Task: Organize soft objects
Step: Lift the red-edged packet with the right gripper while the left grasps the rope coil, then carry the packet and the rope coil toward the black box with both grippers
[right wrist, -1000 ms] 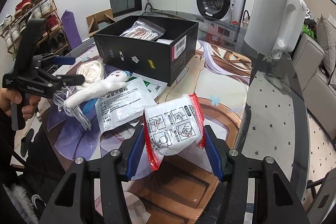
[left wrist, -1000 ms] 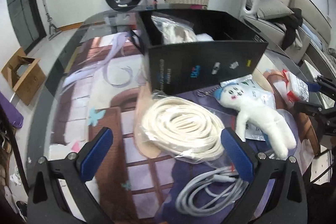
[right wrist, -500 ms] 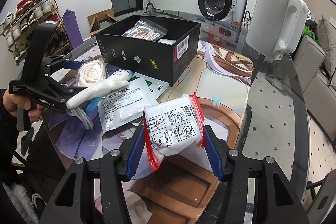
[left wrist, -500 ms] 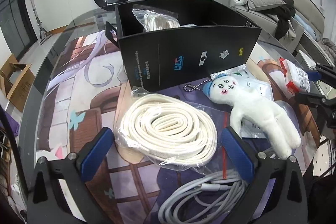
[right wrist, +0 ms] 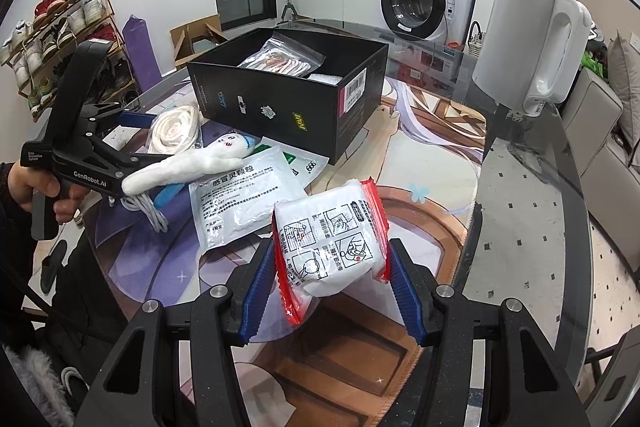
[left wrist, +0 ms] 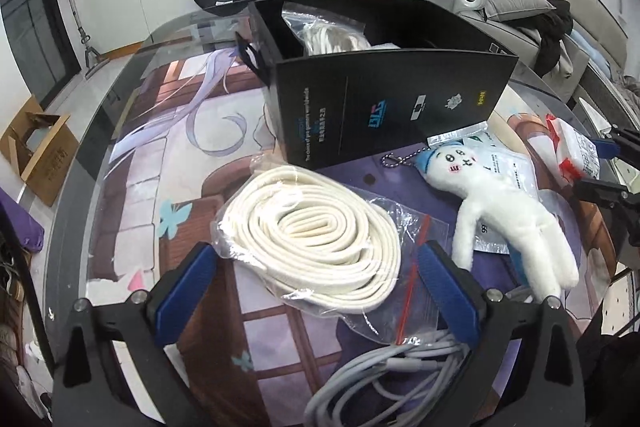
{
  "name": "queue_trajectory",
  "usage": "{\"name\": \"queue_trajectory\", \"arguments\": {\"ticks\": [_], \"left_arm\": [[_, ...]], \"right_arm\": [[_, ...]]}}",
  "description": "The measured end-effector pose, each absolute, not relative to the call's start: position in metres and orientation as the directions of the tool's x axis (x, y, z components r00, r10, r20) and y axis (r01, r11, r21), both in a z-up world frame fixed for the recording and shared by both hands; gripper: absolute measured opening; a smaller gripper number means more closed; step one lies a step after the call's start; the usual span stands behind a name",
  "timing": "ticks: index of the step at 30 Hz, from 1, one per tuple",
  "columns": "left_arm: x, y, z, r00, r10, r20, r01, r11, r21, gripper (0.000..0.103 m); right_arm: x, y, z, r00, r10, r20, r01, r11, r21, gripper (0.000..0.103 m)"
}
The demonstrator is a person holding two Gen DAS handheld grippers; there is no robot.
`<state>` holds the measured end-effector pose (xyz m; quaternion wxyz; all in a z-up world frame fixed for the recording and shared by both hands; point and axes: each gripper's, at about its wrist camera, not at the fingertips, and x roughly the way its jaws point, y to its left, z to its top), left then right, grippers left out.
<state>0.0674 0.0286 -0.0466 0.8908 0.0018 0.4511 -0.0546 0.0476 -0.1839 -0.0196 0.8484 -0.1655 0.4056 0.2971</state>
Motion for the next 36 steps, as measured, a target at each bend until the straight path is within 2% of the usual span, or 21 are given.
{"name": "queue_trajectory", "arguments": {"ticks": [3,5,7,9,13,19,36], "left_arm": [[0.066,0.029,-0.046,0.595,-0.097,-0.798,0.105,0.994,-0.042,0.095],[0.064,0.028,-0.044,0.602,-0.111,-0.791,0.124,0.991,-0.044,0.084],[0.062,0.028,-0.042,0.614,-0.123,-0.779,0.137,0.989,-0.048,0.065],[0.061,0.03,-0.04,0.619,-0.132,-0.774,0.14,0.989,-0.056,0.055],[0.059,0.031,-0.039,0.629,-0.14,-0.764,0.145,0.988,-0.061,0.044],[0.053,0.032,-0.031,0.654,-0.159,-0.74,0.156,0.985,-0.075,0.037],[0.029,0.032,0.013,0.752,-0.2,-0.628,0.176,0.979,-0.1,0.037]], "right_arm": [[0.047,-0.183,-0.02,0.492,0.371,-0.788,-0.641,0.766,-0.039,0.056],[0.046,-0.182,-0.02,0.49,0.373,-0.788,-0.643,0.765,-0.037,0.056],[0.046,-0.182,-0.02,0.49,0.374,-0.788,-0.645,0.764,-0.038,0.056],[0.045,-0.182,-0.019,0.49,0.375,-0.787,-0.645,0.763,-0.038,0.056],[0.045,-0.183,-0.018,0.493,0.375,-0.785,-0.644,0.764,-0.039,0.056],[0.046,-0.184,-0.018,0.497,0.373,-0.783,-0.639,0.768,-0.039,0.056],[0.038,-0.177,0.0,0.546,0.423,-0.724,-0.648,0.76,-0.045,0.056]]}}
